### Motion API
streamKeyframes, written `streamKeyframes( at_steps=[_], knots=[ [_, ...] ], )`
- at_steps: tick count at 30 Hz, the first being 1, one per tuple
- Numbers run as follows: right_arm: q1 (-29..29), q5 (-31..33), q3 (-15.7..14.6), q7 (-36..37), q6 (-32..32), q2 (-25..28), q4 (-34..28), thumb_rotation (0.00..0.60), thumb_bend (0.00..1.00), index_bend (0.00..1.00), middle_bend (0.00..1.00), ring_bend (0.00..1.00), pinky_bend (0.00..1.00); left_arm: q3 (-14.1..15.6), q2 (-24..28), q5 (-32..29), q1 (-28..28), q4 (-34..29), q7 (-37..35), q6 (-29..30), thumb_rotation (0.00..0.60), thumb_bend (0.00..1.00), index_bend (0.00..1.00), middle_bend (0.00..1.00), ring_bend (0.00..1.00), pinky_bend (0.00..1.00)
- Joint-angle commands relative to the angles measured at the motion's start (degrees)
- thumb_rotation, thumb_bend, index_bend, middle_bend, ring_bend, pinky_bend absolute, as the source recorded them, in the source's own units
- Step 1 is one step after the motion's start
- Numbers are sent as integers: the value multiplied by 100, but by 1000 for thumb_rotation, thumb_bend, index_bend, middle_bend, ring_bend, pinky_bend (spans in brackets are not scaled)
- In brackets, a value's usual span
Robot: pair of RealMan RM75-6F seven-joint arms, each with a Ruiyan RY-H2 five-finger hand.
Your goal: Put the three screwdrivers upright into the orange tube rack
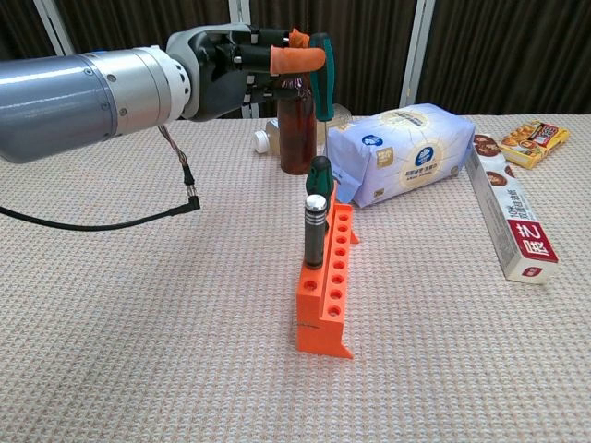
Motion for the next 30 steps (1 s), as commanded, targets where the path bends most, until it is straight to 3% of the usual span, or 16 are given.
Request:
streamKeyframes(
  at_steps=[1, 30],
  knots=[
    [0, 2, 1, -2, -3, 1, 1, 600, 0, 58, 104, 0, 61, 11, -45, 0, -3, 35, -55, -33, 600, 453, 761, 179, 7, 51],
    [2, 54, 21, -5, -74, -22, 45, 600, 0, 57, 104, 0, 61, 92, -170, 91, -7, 292, -62, -126, 600, 453, 762, 180, 7, 54]
  ],
)
